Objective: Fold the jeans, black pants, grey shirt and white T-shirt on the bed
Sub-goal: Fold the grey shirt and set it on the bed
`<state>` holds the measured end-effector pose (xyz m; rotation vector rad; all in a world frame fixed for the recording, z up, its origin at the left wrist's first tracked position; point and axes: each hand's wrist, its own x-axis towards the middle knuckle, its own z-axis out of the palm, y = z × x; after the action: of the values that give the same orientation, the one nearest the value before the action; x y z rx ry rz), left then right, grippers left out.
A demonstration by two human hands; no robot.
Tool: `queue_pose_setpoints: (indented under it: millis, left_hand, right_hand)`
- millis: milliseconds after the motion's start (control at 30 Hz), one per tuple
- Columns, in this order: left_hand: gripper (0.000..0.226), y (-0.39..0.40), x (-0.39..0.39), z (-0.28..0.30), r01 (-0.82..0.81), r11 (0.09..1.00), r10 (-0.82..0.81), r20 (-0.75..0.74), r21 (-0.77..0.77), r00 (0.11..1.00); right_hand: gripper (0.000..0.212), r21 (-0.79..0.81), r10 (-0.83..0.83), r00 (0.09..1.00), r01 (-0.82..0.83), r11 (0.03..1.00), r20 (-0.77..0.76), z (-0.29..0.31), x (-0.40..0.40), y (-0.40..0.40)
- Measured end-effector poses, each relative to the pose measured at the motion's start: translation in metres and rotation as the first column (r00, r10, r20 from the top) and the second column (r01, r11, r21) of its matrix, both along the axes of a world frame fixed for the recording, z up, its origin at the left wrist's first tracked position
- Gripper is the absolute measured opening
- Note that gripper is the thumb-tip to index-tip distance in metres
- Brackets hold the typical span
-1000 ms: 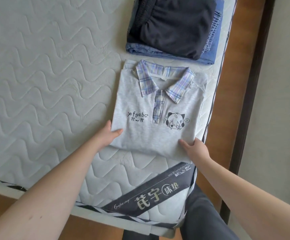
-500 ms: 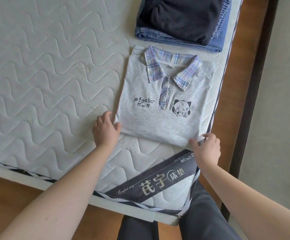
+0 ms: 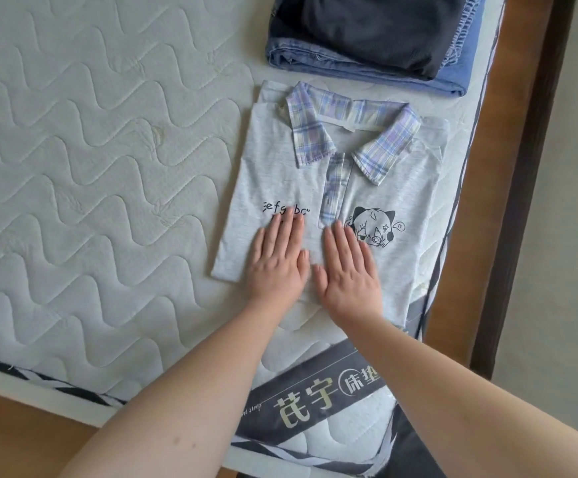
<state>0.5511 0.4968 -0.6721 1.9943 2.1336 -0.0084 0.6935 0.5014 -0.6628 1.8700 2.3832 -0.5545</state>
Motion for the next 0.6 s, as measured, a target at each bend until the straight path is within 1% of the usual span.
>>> queue_pose_setpoints:
  millis: [100, 200, 300, 367, 400, 500, 600]
  left_hand:
    - [0.061, -0.003, -0.007, 0.002, -0.018, 1.0, 0.018, 0.009, -0.026, 1.0]
    - [0.069, -0.007, -0.033, 0.005, -0.018, 0.996, 0.017, -0.014, -0.082, 1.0]
    - [0.072, -0.004, -0.06, 0.01, -0.046, 0.993, 0.041, -0.047, -0.106, 0.998]
    - [0.073, 0.011, -0.068, 0.015, -0.079, 0.993, 0.075, -0.041, -0.09, 0.996]
    - [0.072, 0.023, -0.07, 0.018, -0.071, 0.995, 0.069, -0.025, -0.077, 0.997]
    - [0.069, 0.07, -0.063, 0.022, -0.009, 1.0, 0.01, 0.03, -0.027, 0.999]
    - [0.071, 0.128, -0.05, 0.02, -0.027, 1.0, 0.027, 0.086, -0.009, 0.996]
  right_hand:
    - [0.07, -0.03, -0.043, 0.997, 0.045, 0.999, 0.064, 0.001, 0.014, -0.005]
    - [0.076, -0.071, -0.076, 0.987, 0.087, 0.994, 0.14, 0.003, 0.042, -0.003]
    - [0.078, -0.084, -0.19, 0.965, 0.208, 0.975, 0.18, 0.006, 0.066, 0.011]
    - [0.076, -0.059, -0.277, 0.948, 0.289, 0.955, 0.156, 0.009, 0.068, 0.03]
    - [0.075, -0.037, -0.289, 0.948, 0.296, 0.954, 0.137, 0.011, 0.065, 0.042]
    - [0.071, 0.025, -0.248, 0.967, 0.247, 0.969, 0.059, 0.014, 0.047, 0.084]
    - [0.069, 0.074, -0.22, 0.975, 0.219, 0.973, 0.015, 0.012, 0.027, 0.13]
